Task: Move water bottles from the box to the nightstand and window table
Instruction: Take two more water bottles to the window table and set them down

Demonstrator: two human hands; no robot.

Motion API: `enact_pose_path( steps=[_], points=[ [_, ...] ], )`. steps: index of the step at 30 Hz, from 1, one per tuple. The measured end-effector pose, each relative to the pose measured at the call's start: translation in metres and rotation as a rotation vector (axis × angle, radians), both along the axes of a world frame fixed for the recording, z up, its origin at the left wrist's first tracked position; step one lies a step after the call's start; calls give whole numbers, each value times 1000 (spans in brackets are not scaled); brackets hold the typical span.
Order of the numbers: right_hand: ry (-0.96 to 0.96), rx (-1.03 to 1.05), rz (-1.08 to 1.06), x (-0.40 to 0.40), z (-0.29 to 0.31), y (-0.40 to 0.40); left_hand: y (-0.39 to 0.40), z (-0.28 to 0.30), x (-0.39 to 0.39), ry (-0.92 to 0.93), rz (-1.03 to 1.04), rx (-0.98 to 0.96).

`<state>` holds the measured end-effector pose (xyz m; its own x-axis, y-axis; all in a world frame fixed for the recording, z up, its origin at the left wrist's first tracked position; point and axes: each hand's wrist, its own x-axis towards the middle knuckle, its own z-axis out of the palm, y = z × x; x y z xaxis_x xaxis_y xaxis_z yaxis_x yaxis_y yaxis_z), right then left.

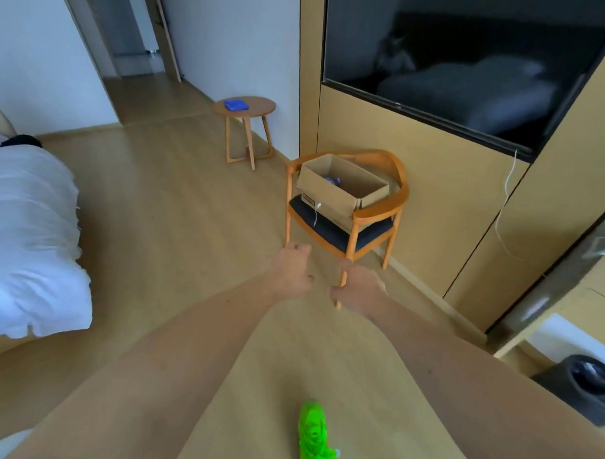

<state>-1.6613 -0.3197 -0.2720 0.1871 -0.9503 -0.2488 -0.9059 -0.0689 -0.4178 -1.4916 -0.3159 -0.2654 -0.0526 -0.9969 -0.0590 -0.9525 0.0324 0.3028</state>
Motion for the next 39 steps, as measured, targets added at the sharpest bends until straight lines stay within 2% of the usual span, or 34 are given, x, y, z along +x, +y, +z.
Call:
enact_pose_path(
  steps=[7, 10, 17, 22, 33, 39],
  points=[
    [-42, 7, -13, 26, -7, -168, -166, 14, 27, -47, -32, -12],
    [-47, 27, -11, 40, -5, -232, -227, 14, 35, 2, -14, -38],
    [-29, 103, -25, 73, -22, -347, -346, -17, 57, 83, -34, 68],
    [-6, 63, -87, 95, -42, -429, -449, -34, 82, 89, -108, 63],
    [-18, 160, -338, 142, -82, -607, -676, -52, 134, 20, -310, 168],
    [-88, 259, -512, 133, -107, -649, -752, -78, 125, -38, -376, 218]
  ],
)
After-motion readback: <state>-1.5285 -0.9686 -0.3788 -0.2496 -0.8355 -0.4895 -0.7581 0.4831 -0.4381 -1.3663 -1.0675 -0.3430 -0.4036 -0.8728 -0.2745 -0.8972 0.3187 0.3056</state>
